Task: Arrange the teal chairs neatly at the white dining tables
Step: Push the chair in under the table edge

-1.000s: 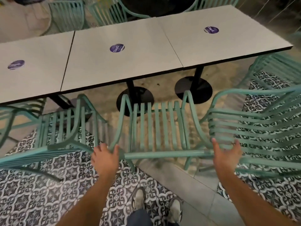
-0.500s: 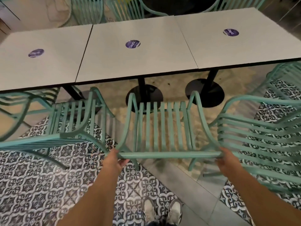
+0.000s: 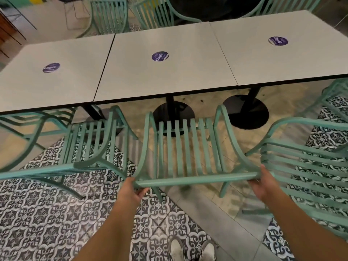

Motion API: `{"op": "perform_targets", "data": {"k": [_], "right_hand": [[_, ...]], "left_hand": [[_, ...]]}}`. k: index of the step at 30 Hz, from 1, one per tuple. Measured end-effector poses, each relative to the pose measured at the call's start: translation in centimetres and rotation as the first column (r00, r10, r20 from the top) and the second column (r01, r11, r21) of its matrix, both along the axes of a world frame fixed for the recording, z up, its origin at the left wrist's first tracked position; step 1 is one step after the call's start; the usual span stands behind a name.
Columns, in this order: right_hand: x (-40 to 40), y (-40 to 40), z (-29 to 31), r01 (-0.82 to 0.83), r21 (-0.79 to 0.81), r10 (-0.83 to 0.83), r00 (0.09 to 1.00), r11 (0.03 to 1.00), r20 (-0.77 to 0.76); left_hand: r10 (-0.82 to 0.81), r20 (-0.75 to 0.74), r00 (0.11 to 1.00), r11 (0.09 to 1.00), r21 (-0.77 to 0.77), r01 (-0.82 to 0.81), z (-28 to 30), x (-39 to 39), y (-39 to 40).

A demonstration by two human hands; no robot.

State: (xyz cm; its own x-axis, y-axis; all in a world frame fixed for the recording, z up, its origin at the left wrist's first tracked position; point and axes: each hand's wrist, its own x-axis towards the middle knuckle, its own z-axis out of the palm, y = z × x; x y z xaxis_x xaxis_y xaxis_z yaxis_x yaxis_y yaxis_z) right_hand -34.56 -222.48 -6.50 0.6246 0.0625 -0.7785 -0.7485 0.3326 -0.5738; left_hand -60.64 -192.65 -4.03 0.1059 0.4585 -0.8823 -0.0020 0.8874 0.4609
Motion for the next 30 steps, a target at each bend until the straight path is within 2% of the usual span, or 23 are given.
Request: {"op": "perform_targets", "data": {"k": [10,18,23,27,30], "right_hand": [[2.4,4.8,0.1,-0.006,0.048,0.006,1.0,0.999,-0.007],[3.0,9.6,-0.5,-0.014,0.059,0.014,1.0,0.998,-0.002],[3.4,12.2,-0.9,0.002,0.064,-0.003,1.0,0.998,0.022],[4.2,13.9,-0.9,0.023,0.057,-0.025,0.999,0.998,0.035],[4.8,15.1,-0.9,0.021,0.052,-0.023,0.999,0.998,0.029]], "left_hand": [[0.044,-0.001,0.999,0.999,-0.005,-0.044,0.1,2.5,4.8],[-0.042,-0.087,0.995,0.998,0.037,0.046,-0.1,3.7,9.9],[-0.027,-0.118,0.993,1.0,0.006,0.028,0.1,4.8,12.7],[0.062,-0.107,0.992,0.998,0.012,-0.061,0.3,5.7,14.2],[0.01,-0.124,0.992,1.0,0.017,-0.008,0.3,6.2,15.2]]}}
